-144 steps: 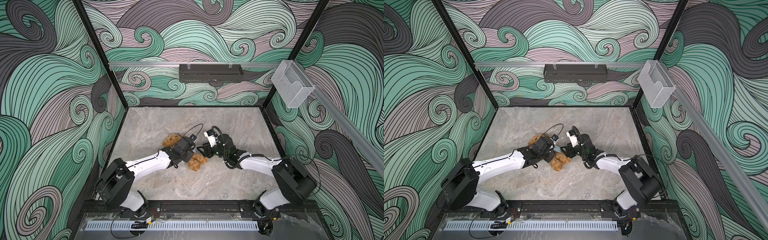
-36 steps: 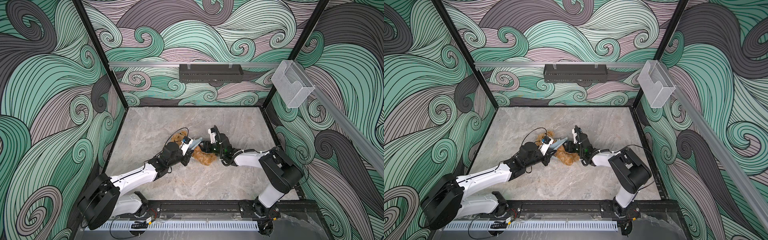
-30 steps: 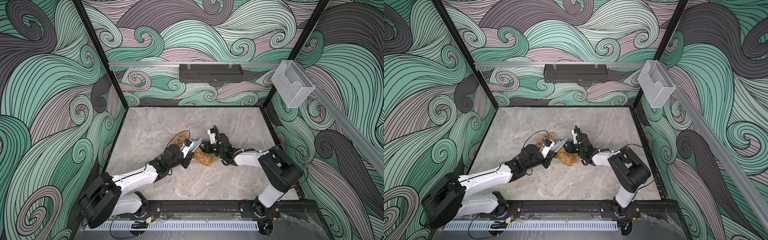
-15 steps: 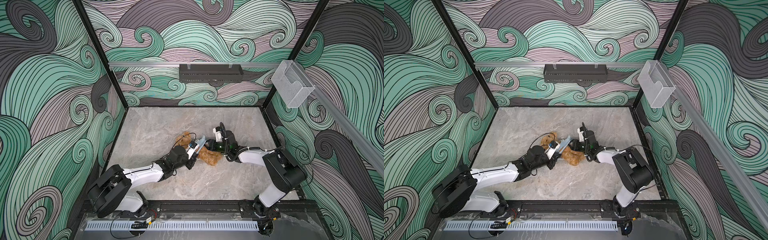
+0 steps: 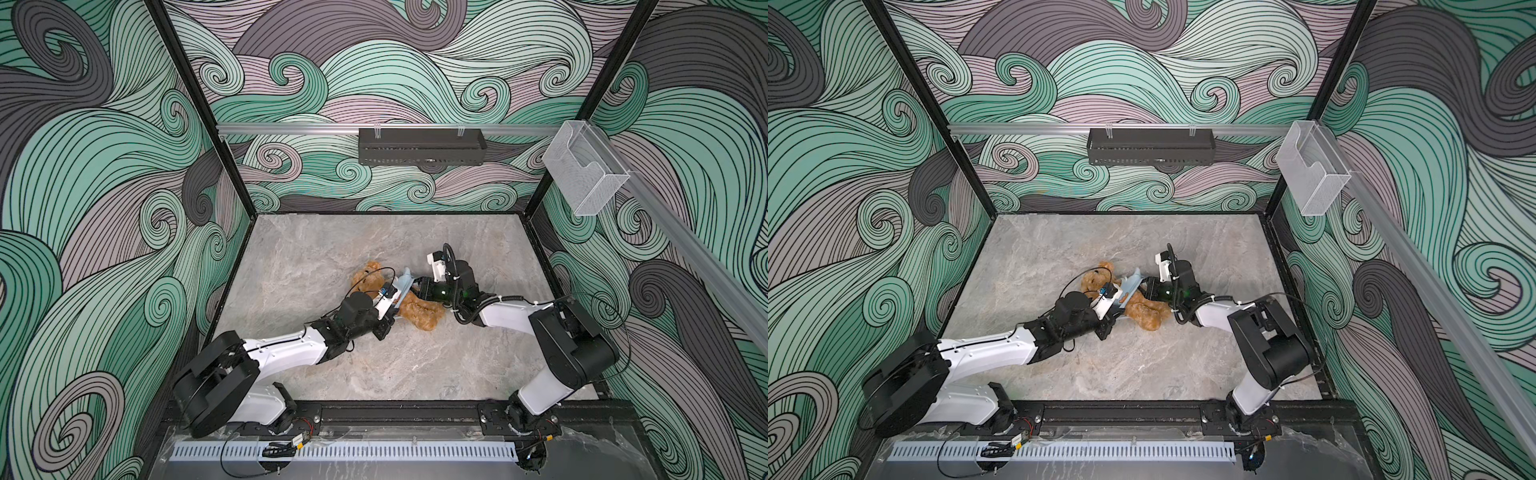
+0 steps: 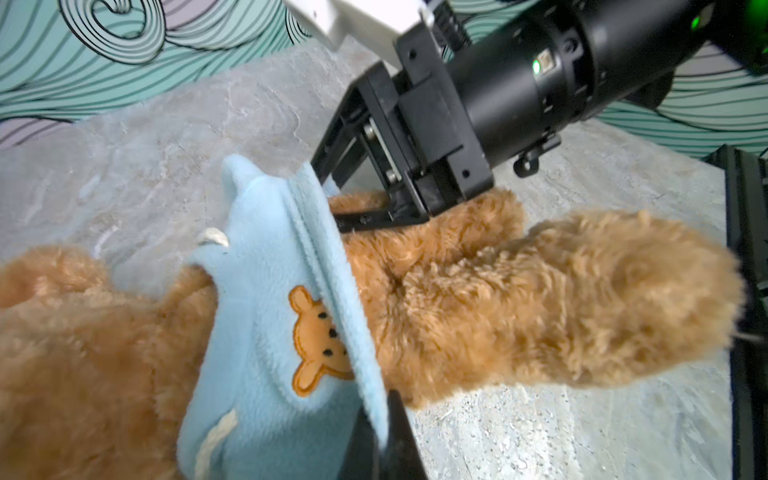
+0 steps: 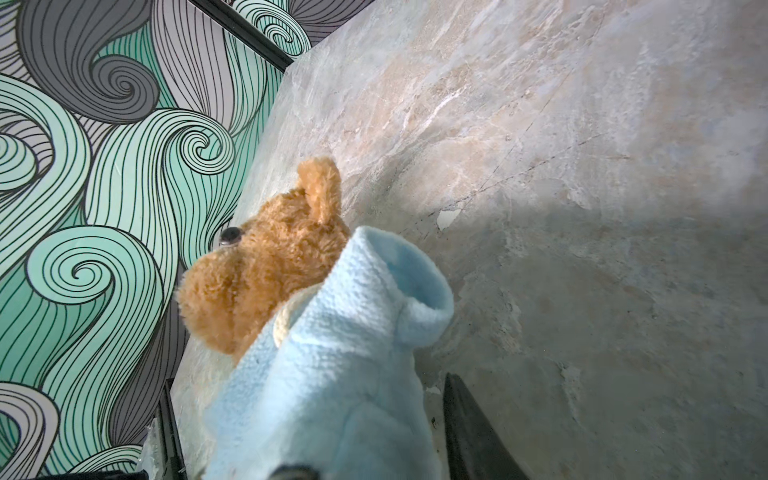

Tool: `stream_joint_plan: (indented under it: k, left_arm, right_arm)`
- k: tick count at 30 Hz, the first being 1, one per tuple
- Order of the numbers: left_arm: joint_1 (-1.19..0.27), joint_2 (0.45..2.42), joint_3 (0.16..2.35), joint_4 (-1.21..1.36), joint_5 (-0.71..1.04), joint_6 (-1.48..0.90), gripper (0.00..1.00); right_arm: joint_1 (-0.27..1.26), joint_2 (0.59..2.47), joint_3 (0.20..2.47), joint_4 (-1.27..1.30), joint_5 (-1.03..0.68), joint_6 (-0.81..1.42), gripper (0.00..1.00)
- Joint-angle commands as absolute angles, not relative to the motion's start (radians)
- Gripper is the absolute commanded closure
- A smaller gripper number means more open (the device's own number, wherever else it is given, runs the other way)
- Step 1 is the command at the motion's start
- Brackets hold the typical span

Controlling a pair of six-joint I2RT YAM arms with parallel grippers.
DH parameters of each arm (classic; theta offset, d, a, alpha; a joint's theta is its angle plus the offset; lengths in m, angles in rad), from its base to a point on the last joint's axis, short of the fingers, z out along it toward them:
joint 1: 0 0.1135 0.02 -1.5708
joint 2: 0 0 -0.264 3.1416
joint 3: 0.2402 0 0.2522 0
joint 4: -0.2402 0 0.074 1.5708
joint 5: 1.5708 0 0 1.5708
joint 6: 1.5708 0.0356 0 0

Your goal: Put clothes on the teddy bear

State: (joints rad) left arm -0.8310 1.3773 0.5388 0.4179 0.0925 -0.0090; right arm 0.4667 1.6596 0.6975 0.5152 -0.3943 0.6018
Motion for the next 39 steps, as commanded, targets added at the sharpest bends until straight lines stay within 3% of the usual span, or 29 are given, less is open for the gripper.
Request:
stream_joint_plan:
  k: [1, 7, 11, 17, 23, 28, 33, 39]
  left_arm:
    - [-0.880, 1.414, 0.552, 0.272, 0.223, 0.012, 1.00]
    - [-0.880, 1.458, 0.599, 0.308, 0.205, -0.007, 0.85]
    - [-0.879, 1.428, 0.617, 0.303, 0.189, -0.037, 0.68]
    - [-0.853, 1.236, 0.618, 0.243, 0.124, -0.082, 0.54]
    - [-0.732, 1.048, 0.664, 0.088, 0.085, -0.045, 0.32]
    - [-0.624, 1.032, 0.802, -0.094, 0.122, 0.055, 0.18]
    - [-0.617, 1.132, 0.935, -0.263, 0.357, 0.266, 0.12]
    - [-0.617, 1.234, 1.080, -0.498, 0.457, 0.436, 0.05]
  right_arm:
    - [0.345, 1.713, 0.709, 0.786, -0.228, 0.583, 0.66]
    - [0.345, 1.743, 0.703, 0.947, -0.461, 0.499, 0.79]
    - [0.345, 1.686, 0.691, 0.903, -0.530, 0.371, 0.87]
    - [0.347, 1.563, 0.692, 0.730, -0.641, 0.115, 0.91]
    - [0.372, 1.451, 0.655, 0.665, -0.721, -0.083, 0.93]
    - [0.432, 1.372, 0.649, 0.546, -0.735, -0.239, 0.93]
    - [0.499, 1.309, 0.624, 0.529, -0.722, -0.271, 0.92]
    - [0.562, 1.230, 0.586, 0.528, -0.698, -0.300, 0.92]
